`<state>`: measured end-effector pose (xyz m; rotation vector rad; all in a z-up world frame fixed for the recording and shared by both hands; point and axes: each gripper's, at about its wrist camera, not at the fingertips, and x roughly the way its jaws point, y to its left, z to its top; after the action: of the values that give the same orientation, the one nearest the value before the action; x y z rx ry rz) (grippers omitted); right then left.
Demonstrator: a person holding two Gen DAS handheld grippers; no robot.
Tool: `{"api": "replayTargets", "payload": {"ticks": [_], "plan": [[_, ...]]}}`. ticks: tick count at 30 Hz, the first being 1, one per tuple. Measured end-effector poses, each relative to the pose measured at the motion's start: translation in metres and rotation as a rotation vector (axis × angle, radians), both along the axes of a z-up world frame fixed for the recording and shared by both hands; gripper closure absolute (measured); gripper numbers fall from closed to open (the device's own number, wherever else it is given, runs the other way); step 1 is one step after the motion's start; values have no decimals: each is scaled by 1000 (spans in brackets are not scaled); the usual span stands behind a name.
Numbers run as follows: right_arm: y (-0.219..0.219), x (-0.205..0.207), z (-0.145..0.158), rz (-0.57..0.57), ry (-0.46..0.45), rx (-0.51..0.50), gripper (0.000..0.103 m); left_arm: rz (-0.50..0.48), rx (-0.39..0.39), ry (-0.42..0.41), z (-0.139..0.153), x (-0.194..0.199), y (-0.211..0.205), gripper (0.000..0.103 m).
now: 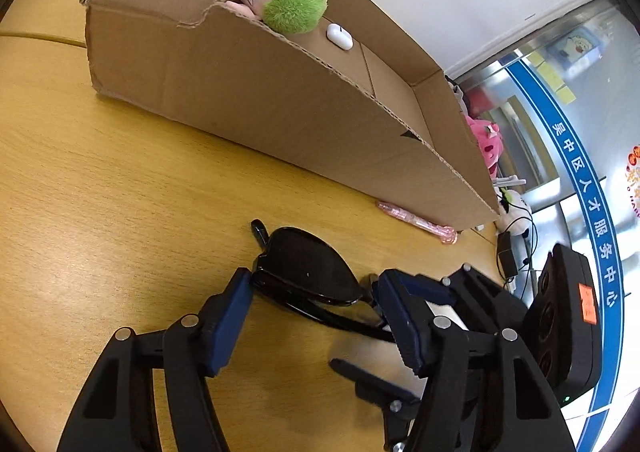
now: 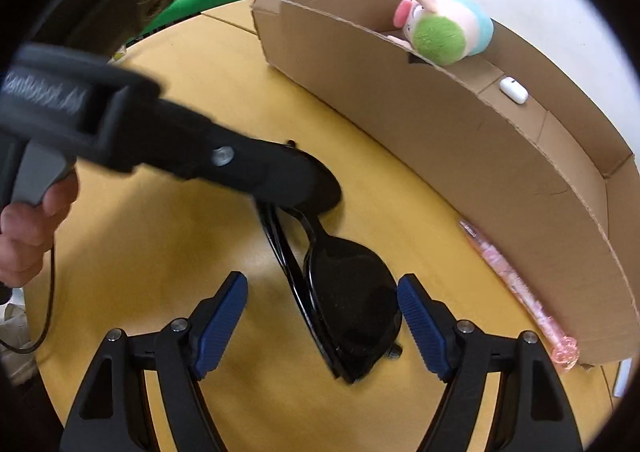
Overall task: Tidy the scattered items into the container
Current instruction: 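Close the right gripper on the sunglasses lens while the left gripper grips a temple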
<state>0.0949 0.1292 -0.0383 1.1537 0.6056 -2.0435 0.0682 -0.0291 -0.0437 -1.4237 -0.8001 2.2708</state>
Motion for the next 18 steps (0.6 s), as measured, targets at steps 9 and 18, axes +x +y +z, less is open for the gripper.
{"api": "replayTargets", "payload": {"ticks": [9, 18], "plan": [[6, 23, 5, -77, 26, -21, 44, 11, 25, -33, -6, -9, -9, 67], [11, 40, 10, -130, 69, -46, 60, -4, 3, -10, 10, -4, -3, 71]]}}
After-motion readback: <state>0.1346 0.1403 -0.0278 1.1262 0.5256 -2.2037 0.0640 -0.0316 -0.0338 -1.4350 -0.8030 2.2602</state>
